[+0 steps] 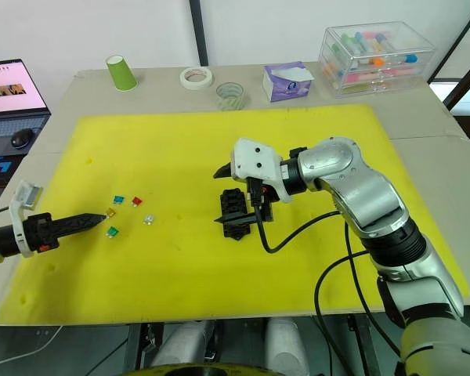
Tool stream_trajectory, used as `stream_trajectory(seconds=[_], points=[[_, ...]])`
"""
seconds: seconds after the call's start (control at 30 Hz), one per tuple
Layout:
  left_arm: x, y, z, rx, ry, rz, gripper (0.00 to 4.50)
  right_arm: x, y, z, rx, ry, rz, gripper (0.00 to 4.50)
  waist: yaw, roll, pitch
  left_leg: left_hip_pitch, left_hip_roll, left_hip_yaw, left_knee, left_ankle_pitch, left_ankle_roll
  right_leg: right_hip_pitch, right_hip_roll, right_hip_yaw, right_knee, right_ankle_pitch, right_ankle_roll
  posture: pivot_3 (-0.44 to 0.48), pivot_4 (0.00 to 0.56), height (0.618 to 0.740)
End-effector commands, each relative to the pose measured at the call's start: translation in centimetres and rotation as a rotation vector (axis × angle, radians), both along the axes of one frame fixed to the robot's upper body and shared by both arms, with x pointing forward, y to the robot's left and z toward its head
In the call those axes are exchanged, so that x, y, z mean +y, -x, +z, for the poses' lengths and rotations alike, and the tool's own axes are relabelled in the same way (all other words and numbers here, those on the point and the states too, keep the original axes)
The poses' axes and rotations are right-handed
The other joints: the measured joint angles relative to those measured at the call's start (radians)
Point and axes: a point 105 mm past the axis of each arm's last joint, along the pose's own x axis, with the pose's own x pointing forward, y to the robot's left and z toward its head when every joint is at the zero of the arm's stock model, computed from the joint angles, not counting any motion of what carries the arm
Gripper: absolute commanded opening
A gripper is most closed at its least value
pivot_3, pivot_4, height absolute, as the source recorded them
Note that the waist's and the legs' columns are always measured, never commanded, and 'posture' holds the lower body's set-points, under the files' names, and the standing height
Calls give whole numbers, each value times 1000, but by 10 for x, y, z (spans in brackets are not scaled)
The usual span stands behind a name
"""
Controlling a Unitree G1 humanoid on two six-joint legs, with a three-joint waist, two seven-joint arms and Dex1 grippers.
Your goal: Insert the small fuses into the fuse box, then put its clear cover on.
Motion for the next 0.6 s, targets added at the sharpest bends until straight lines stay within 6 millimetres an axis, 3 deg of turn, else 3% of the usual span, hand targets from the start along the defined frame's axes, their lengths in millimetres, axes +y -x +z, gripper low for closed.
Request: stream_trajectory(seconds=[0.03,0.23,0.6], points=[[-12,14,-6,58,11,-71,4500,2,4,8,-44,-12,15,4483,0,0,0,0,0,0,0,0,0,0,0,0,0,0,0,0,150,740],[-23,21,-13,83,19,-100,4500,3,4,7,-46,-10,17,4483,2,0,0,0,0,0,0,0,0,0,0,1,0,0,0,0,150,740],[-31,4,-14,70,51,-63,4500,2,5,7,-47,-4,14,4483,13,0,0,0,-1,0,1,0,0,2,-1,0,0,0,0,0,150,740]])
